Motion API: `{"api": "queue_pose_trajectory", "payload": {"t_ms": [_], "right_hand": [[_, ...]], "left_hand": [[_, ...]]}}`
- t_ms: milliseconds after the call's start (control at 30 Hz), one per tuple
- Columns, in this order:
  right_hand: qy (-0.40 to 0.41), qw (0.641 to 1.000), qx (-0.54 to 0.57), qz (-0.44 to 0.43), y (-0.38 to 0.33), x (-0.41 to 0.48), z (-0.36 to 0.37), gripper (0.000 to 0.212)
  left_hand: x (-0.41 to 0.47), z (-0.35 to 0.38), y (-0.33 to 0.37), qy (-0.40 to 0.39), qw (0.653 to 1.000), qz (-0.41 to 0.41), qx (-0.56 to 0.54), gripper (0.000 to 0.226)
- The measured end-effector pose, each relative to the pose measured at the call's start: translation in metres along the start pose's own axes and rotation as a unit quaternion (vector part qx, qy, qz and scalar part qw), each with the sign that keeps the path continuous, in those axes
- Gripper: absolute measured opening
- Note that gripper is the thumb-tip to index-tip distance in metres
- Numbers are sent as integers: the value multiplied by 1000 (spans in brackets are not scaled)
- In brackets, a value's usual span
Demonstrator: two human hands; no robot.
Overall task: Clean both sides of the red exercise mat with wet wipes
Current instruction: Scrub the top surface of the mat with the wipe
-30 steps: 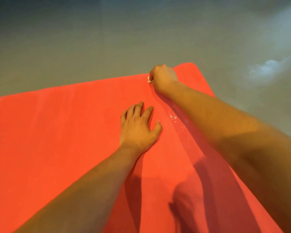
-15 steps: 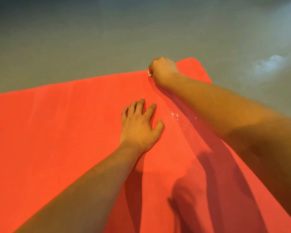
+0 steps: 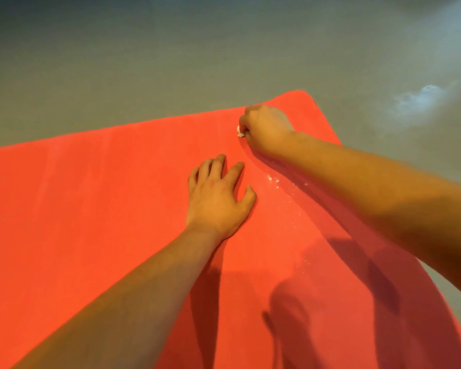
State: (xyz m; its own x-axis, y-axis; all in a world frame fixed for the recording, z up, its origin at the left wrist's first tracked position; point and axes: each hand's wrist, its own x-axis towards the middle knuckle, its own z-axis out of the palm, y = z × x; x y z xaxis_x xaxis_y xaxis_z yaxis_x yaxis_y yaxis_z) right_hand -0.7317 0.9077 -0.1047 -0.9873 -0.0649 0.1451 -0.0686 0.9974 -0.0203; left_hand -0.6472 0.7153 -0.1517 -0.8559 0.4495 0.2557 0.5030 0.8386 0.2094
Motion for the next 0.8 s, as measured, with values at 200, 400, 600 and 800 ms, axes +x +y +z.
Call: {"api": "queue_pose_trajectory", "payload": {"t_ms": [200,400,600,800], "right_hand": [[-4,999,27,47,8,53,-7,22],[6,999,37,39,5,17,-8,23],[18,996,78,-32,-5,-113,-21,19],[-2,995,86,-47,0,-136,-25,17]], "left_hand": [[1,2,-1,7,1000,4,3,61],[3,2,-2,4,1000,8,3,61],[5,3,-2,10,1000,7,-9,58],[5,4,-2,25,999,20,-14,52]]}}
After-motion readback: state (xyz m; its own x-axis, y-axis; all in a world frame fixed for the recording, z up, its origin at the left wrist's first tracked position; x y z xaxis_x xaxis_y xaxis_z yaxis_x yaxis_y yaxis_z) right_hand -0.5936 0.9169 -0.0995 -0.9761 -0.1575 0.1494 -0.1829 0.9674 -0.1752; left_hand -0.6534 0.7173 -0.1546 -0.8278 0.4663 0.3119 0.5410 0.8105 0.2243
